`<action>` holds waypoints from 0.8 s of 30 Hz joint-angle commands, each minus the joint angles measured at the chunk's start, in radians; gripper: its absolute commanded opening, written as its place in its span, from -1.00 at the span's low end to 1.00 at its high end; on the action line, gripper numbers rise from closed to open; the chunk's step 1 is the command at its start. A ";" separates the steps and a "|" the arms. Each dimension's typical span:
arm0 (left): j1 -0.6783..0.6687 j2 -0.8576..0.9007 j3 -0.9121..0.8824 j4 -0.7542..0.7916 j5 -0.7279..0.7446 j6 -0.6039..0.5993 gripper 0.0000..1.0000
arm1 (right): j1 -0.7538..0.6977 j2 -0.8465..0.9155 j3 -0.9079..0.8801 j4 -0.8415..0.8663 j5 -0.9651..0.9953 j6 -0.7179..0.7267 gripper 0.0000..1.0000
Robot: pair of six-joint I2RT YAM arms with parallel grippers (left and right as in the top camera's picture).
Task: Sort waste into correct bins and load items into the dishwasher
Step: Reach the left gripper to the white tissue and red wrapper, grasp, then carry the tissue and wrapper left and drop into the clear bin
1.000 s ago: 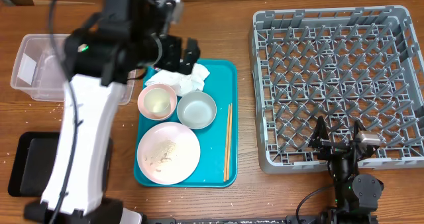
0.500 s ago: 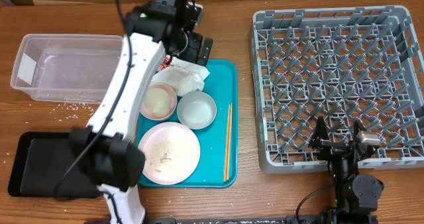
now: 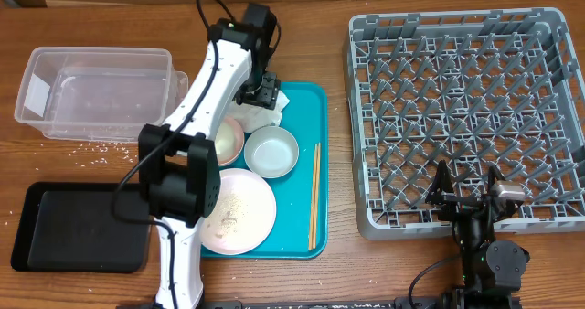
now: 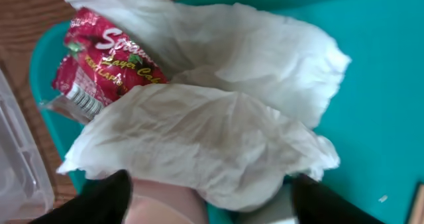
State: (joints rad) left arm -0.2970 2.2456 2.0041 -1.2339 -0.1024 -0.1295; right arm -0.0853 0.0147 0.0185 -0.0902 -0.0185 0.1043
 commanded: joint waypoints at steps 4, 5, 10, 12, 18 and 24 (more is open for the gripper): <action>-0.003 0.064 0.023 -0.006 0.049 -0.059 0.31 | -0.006 -0.010 -0.010 0.006 0.009 -0.004 1.00; -0.003 0.071 0.023 -0.006 0.055 -0.061 0.30 | -0.006 -0.010 -0.010 0.006 0.009 -0.004 1.00; -0.003 0.089 0.021 -0.016 0.055 -0.063 0.18 | -0.006 -0.010 -0.010 0.006 0.009 -0.004 1.00; -0.003 0.089 0.021 -0.018 0.055 -0.063 -0.07 | -0.006 -0.010 -0.010 0.006 0.009 -0.004 1.00; -0.003 0.082 0.032 -0.071 0.055 -0.077 -0.92 | -0.006 -0.010 -0.010 0.006 0.009 -0.004 1.00; 0.002 0.047 0.167 -0.170 0.091 -0.089 -0.92 | -0.006 -0.010 -0.010 0.006 0.009 -0.004 1.00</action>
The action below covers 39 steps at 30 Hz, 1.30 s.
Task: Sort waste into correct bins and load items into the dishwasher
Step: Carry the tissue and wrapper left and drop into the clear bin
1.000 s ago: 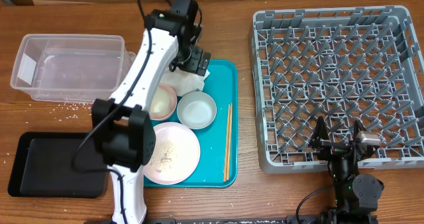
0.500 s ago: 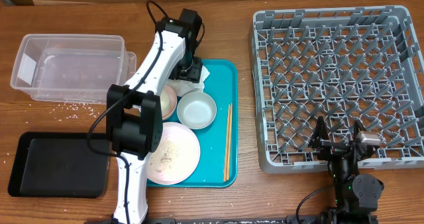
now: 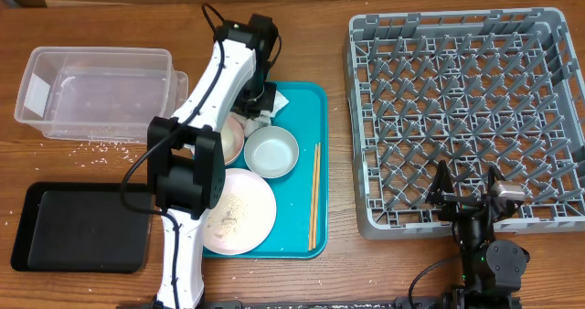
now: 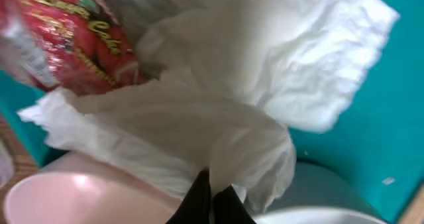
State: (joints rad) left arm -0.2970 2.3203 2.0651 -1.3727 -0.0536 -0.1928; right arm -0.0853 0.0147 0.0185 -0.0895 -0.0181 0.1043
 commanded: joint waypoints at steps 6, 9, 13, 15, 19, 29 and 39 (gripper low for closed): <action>0.016 -0.119 0.294 -0.093 0.118 -0.025 -0.92 | -0.006 -0.010 -0.010 0.005 0.009 -0.004 1.00; 0.027 -0.169 0.320 -0.090 0.118 -0.025 -0.91 | -0.006 -0.010 -0.010 0.005 0.009 -0.004 0.99; 0.062 -0.223 0.320 -0.095 0.118 -0.025 -0.92 | -0.006 -0.010 -0.010 0.005 0.009 -0.004 0.99; 0.087 -0.235 0.320 -0.089 0.110 -0.025 -0.92 | -0.006 -0.010 -0.010 0.005 0.009 -0.004 1.00; 0.173 -0.239 0.320 -0.043 0.087 -0.062 -0.92 | -0.006 -0.010 -0.010 0.005 0.009 -0.004 1.00; 0.452 -0.225 0.316 -0.007 0.087 -0.212 -0.92 | -0.006 -0.010 -0.010 0.005 0.009 -0.004 1.00; 0.607 -0.182 0.204 0.001 0.080 -0.579 -0.92 | -0.006 -0.010 -0.010 0.005 0.009 -0.004 1.00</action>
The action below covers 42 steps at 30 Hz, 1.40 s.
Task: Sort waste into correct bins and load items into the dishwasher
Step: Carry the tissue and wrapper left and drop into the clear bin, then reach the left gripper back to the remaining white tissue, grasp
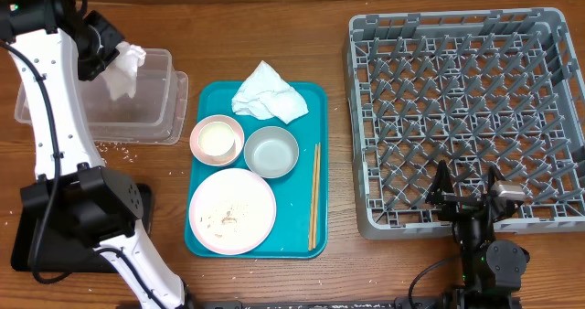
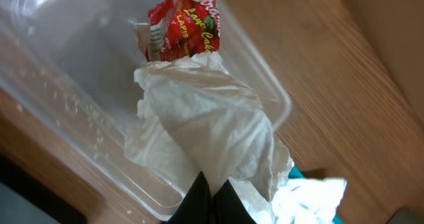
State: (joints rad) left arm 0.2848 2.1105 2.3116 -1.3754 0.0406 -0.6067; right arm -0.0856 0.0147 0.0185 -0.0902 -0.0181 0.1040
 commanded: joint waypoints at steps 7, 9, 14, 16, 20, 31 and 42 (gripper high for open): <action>0.058 0.028 -0.157 0.105 -0.021 -0.200 1.00 | -0.006 -0.010 -0.010 0.006 0.009 -0.003 1.00; 0.058 0.026 -0.154 0.106 0.008 -0.162 1.00 | -0.006 -0.010 -0.010 0.006 0.008 -0.003 1.00; 0.050 0.019 -0.115 0.132 0.481 0.186 1.00 | -0.006 -0.010 -0.010 0.006 0.009 -0.004 1.00; 0.029 0.019 -0.109 0.143 0.655 0.286 1.00 | -0.006 -0.010 -0.010 0.006 0.009 -0.003 1.00; -0.200 0.021 -0.116 0.103 0.513 0.458 0.88 | -0.006 -0.010 -0.010 0.006 0.009 -0.003 1.00; -0.551 0.163 -0.118 0.166 0.029 0.458 0.89 | -0.006 -0.010 -0.010 0.006 0.009 -0.003 1.00; -0.560 0.388 -0.118 0.157 0.016 0.457 0.82 | -0.006 -0.010 -0.010 0.006 0.009 -0.003 1.00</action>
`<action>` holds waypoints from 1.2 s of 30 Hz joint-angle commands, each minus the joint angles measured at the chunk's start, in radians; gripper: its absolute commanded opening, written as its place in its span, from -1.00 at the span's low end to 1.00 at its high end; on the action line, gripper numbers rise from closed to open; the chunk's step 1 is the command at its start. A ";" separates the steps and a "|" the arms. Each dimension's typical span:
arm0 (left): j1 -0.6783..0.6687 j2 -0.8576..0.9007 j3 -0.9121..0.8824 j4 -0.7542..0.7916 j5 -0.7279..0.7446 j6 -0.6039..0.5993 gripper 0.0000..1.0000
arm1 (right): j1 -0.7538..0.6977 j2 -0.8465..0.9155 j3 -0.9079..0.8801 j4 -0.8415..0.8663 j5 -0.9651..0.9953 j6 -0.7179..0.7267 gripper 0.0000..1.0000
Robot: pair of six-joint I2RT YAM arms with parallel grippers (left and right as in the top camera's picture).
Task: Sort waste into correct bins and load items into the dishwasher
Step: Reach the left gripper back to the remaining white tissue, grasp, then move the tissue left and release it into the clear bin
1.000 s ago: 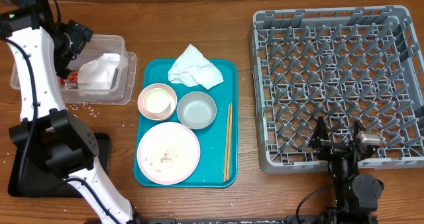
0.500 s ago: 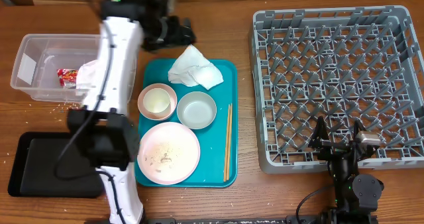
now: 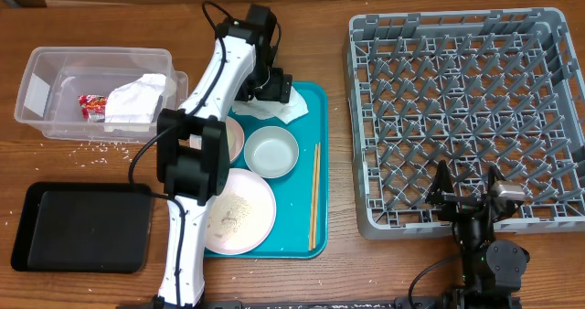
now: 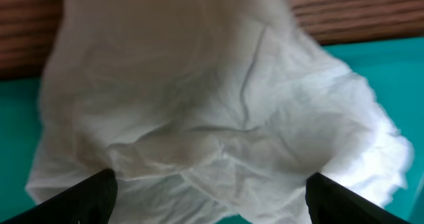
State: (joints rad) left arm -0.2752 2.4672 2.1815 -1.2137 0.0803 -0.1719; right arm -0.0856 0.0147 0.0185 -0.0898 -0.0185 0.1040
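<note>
My left gripper (image 3: 271, 91) hangs open over the back of the teal tray (image 3: 315, 103). In the wrist view its fingers (image 4: 93, 194) stand wide apart either side of a crumpled white napkin (image 4: 218, 118), also seen from overhead as the napkin (image 3: 277, 111). A second napkin (image 3: 133, 101) and a red wrapper (image 3: 91, 103) lie in the clear plastic bin (image 3: 41, 67). On the tray are a pink bowl (image 3: 232, 137), a grey bowl (image 3: 271, 151), a white plate (image 3: 242, 213) and chopsticks (image 3: 315, 195). My right gripper (image 3: 467, 192) rests open at the front of the grey dish rack (image 3: 466, 108).
A black tray (image 3: 80, 227) lies at the front left. Scattered grains (image 3: 105, 145) dot the wood in front of the clear bin. The left arm's white links stretch from the table's front edge over the plate and the pink bowl.
The left gripper was shut on a napkin with the red wrapper over the clear bin. Both now lie in the bin, and the gripper is open over the other napkin on the tray.
My left gripper was open over a napkin and red wrapper on the tray, then shut on the napkin. Later it held both over the clear bin. Now they lie in the bin and the gripper is open at the tray's remaining napkin. The right arm stayed still.
</note>
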 commanded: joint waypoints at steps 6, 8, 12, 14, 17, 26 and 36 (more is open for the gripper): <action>0.000 0.031 0.013 -0.005 -0.065 0.023 -0.41 | -0.006 -0.010 -0.010 0.006 0.009 -0.003 1.00; 0.000 0.027 0.016 -0.016 -0.062 0.010 -0.92 | -0.006 -0.010 -0.010 0.006 0.009 -0.004 0.99; 0.002 0.008 0.092 -0.075 -0.063 -0.042 -0.92 | -0.006 -0.010 -0.010 0.006 0.009 -0.003 1.00; 0.011 -0.017 0.175 -0.121 -0.066 -0.073 -0.92 | -0.006 -0.010 -0.010 0.006 0.009 -0.003 1.00; 0.054 -0.096 0.312 -0.163 -0.106 -0.172 -0.92 | -0.006 -0.010 -0.010 0.006 0.009 -0.003 1.00; 0.369 -0.257 0.373 -0.198 -0.308 -0.512 -0.92 | -0.006 -0.010 -0.010 0.006 0.009 -0.003 1.00; 0.555 -0.080 0.373 -0.273 -0.184 -0.599 -0.89 | -0.006 -0.010 -0.010 0.006 0.009 -0.004 1.00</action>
State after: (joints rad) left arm 0.2607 2.3219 2.5591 -1.4666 -0.1326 -0.7422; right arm -0.0856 0.0147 0.0185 -0.0902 -0.0181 0.1040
